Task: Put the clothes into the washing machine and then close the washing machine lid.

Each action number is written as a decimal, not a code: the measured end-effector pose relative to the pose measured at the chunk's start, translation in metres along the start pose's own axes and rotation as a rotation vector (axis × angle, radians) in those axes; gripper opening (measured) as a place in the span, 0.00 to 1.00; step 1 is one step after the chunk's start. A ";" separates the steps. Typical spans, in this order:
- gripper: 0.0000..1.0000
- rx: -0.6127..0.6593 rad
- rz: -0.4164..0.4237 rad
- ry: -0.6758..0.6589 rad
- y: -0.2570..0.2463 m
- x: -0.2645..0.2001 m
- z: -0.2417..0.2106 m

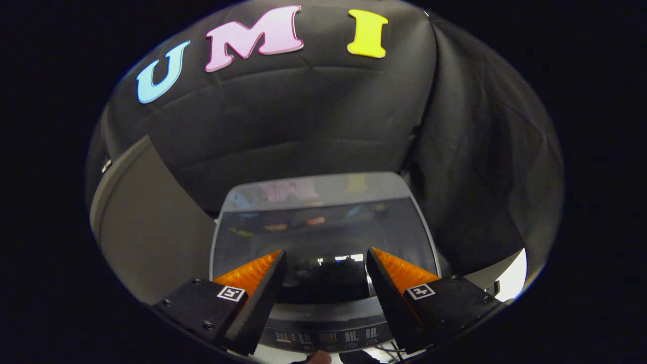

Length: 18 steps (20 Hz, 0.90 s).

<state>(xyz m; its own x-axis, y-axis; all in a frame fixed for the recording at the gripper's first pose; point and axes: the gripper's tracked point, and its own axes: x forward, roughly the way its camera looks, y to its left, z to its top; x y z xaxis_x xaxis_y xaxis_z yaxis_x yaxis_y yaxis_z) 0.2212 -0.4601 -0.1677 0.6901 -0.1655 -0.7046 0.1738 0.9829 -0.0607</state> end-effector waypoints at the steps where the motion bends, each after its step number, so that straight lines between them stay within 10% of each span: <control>1: 1.00 -0.005 -0.005 0.028 -0.002 0.003 -0.012; 9: 0.99 -0.013 -0.011 0.081 -0.003 0.001 -0.043; 18: 0.99 0.022 -0.017 -0.236 0.003 -0.088 0.049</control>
<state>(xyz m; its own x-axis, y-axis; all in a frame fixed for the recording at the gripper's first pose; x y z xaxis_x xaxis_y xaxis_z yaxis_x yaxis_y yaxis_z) 0.1955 -0.4464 -0.0714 0.8319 -0.1984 -0.5183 0.1999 0.9784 -0.0536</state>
